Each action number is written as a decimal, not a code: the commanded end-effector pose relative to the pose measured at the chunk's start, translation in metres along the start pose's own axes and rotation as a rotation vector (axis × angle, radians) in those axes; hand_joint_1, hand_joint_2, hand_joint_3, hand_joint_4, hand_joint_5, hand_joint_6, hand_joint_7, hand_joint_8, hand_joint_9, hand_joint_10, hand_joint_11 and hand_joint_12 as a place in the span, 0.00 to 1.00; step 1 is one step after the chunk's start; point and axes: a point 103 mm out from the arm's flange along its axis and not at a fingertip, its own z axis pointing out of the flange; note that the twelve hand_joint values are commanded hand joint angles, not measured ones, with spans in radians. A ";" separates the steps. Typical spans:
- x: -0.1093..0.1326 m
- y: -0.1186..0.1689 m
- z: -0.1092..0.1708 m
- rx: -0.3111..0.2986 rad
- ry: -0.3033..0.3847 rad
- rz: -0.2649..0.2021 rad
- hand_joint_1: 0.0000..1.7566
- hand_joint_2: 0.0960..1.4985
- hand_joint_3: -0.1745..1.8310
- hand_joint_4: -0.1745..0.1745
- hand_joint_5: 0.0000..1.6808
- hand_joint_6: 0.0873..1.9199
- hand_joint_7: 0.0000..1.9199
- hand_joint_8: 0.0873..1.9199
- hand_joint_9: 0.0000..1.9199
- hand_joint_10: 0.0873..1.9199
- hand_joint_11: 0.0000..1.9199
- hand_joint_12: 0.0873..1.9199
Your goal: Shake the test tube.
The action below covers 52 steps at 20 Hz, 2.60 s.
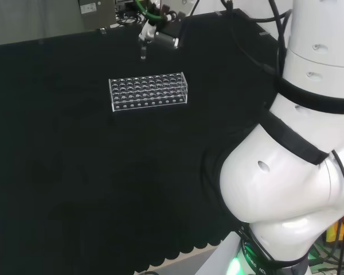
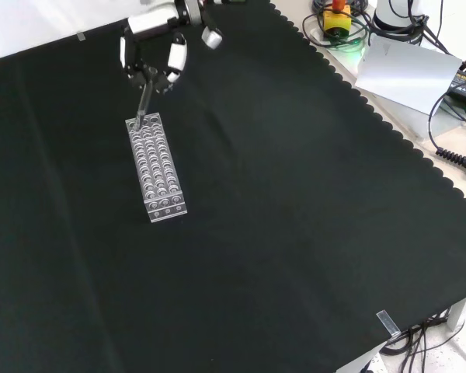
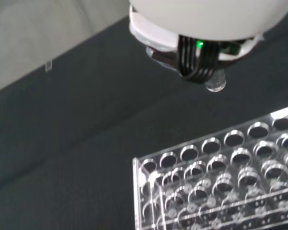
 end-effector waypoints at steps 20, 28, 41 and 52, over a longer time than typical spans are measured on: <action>0.121 -0.065 0.005 0.058 0.059 -0.215 0.82 0.33 0.47 0.00 0.78 0.28 0.74 0.29 0.67 0.29 0.57 0.52; 0.028 -0.052 -0.037 -0.020 -0.021 -0.058 0.82 0.32 0.47 0.00 0.78 0.28 0.74 0.29 0.67 0.29 0.57 0.52; -0.135 -0.050 -0.124 -0.164 -0.190 0.253 0.82 0.32 0.47 0.00 0.78 0.28 0.74 0.29 0.67 0.29 0.57 0.52; -0.079 -0.048 -0.087 -0.108 -0.155 0.138 0.82 0.32 0.47 0.00 0.78 0.28 0.74 0.29 0.67 0.29 0.57 0.52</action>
